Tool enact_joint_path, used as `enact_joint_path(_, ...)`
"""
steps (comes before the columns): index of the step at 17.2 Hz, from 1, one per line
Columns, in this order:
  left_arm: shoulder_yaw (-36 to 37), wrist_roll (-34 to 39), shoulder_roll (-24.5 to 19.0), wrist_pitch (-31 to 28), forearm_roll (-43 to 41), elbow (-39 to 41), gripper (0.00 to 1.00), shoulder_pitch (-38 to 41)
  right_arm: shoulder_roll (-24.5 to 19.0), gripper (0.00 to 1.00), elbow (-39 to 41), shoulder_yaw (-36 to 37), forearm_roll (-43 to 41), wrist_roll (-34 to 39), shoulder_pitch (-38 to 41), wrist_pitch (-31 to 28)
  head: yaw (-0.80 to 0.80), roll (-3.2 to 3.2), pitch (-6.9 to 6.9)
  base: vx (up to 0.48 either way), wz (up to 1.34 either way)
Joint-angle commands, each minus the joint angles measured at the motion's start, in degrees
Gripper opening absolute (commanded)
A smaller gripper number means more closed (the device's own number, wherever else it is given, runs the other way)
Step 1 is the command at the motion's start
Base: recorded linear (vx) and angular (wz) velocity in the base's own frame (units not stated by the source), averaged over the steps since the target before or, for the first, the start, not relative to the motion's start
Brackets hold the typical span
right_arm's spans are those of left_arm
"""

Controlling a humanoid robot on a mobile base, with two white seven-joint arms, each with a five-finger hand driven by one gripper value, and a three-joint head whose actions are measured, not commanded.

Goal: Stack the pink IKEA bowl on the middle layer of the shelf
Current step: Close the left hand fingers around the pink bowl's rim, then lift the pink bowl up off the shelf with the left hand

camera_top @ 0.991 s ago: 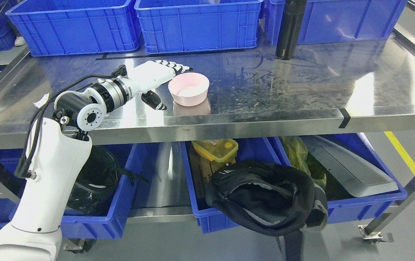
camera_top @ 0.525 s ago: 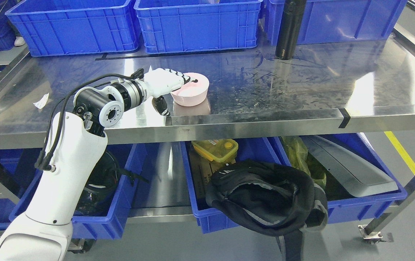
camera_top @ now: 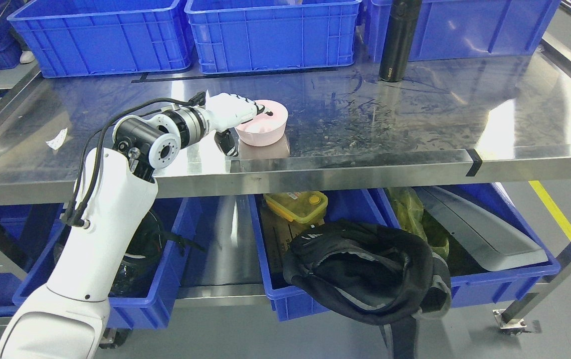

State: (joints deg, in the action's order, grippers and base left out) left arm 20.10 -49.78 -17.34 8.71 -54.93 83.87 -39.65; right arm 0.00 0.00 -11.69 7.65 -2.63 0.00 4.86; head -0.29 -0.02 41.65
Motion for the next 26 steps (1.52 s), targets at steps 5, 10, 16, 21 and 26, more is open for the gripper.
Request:
enact_joint_path(5, 0.64, 0.03, 2.13, 0.08, -0.61, -5.65, 0.79, -0.69, 1.00, 1.00, 1.00, 0.00, -0.01, -0.01, 0.88, -0.03, 0.00, 0.00, 0.00, 0.000, 0.00)
enact_joint_path(10, 0.64, 0.12, 5.64, 0.52, -1.32, -8.46, 0.75, -0.78, 1.00, 1.00, 1.00, -0.09, -0.01, -0.01, 0.88, -0.03, 0.00, 0.00, 0.00, 0.000, 0.00)
enact_joint_path(16, 0.38, 0.12, 9.33, 0.78, -1.23, -11.62, 0.63, -2.71, 1.00, 1.00, 1.00, 0.00, -0.01, -0.01, 0.88, -0.03, 0.00, 0.00, 0.00, -0.003, 0.04)
enact_joint_path(21, -1.20, 0.30, 9.42, 0.87, -1.14, -11.72, 0.40, -2.98, 1.00, 1.00, 1.00, -0.09, -0.01, -0.01, 0.88, -0.03, 0.00, 0.00, 0.00, 0.001, 0.00)
enact_joint_path(26, -6.19, 0.21, 9.42, 5.07, -0.79, -11.72, 0.17, -2.71, 1.00, 1.00, 1.00, 0.00, 0.08, -0.01, 0.88, -0.03, 0.00, 0.00, 0.00, 0.000, 0.00)
